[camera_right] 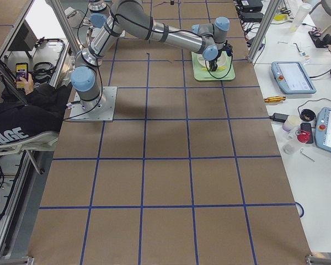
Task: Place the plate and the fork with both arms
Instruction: 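Lift the yellow fork out and lower it onto the tray beside the plate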
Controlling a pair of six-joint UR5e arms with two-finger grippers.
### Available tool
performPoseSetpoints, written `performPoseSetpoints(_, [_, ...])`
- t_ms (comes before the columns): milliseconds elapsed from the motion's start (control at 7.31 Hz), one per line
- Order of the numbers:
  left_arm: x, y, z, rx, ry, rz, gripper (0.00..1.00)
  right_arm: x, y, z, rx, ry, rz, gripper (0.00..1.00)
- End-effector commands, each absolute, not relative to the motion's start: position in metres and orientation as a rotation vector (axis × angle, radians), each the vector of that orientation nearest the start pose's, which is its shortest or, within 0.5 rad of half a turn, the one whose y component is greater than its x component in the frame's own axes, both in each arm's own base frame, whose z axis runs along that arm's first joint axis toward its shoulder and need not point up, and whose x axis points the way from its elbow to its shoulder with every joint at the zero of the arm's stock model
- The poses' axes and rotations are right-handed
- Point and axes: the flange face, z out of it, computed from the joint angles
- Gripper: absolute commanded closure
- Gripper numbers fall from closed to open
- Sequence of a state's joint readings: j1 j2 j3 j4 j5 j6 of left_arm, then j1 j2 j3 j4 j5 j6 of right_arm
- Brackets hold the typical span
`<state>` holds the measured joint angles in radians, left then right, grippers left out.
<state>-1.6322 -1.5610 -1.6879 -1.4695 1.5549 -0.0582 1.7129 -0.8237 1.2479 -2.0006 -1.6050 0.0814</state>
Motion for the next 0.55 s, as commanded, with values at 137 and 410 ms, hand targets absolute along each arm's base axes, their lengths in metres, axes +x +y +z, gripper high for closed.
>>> performPoseSetpoints(137, [-0.1641,-0.4754,0.4476,0.007,3.155,0.001,0.0,0.2338,-0.7237,0.1948,-0.087,3.164,-0.016,0.5])
performPoseSetpoints(410, [-0.1634,-0.4759,0.4484,0.007,3.155,-0.001,0.0,0.232,-0.717,0.2045,-0.116,3.172,-0.018,0.0])
